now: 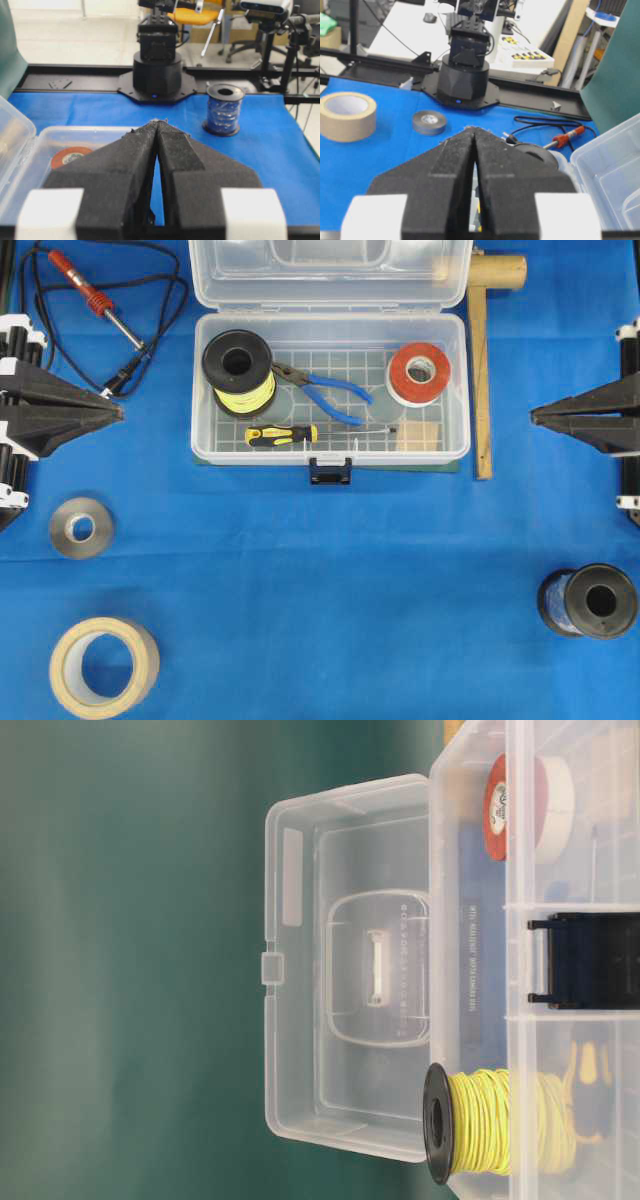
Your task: Pick the nipper from the toolbox among several items.
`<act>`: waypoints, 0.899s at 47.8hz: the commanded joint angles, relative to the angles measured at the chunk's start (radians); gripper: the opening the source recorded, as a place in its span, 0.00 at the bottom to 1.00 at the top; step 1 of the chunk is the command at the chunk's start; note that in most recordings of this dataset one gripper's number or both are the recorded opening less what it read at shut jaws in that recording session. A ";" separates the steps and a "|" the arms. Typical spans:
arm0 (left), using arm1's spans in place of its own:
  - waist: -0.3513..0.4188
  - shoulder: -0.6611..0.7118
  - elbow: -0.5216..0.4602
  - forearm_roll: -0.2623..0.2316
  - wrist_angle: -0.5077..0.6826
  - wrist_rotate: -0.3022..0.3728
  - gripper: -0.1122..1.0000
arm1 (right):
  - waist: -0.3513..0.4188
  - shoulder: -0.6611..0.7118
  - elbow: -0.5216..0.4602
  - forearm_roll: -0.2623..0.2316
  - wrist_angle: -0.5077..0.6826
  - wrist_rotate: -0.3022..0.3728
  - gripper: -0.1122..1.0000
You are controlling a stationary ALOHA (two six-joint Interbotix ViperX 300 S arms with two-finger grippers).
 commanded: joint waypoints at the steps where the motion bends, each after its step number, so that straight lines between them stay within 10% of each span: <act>1: 0.000 0.008 -0.021 -0.031 -0.009 0.008 0.10 | -0.018 0.008 -0.025 0.002 -0.002 0.003 0.10; 27: 0.000 0.008 -0.021 -0.032 -0.015 0.000 0.10 | -0.256 0.485 -0.502 -0.002 0.560 0.021 0.12; 39: -0.002 0.008 -0.021 -0.032 -0.014 -0.002 0.10 | -0.276 0.767 -0.724 -0.055 0.785 0.020 0.71; 43: -0.002 0.009 -0.021 -0.032 -0.014 -0.002 0.10 | -0.279 0.857 -0.793 -0.077 0.854 0.020 0.71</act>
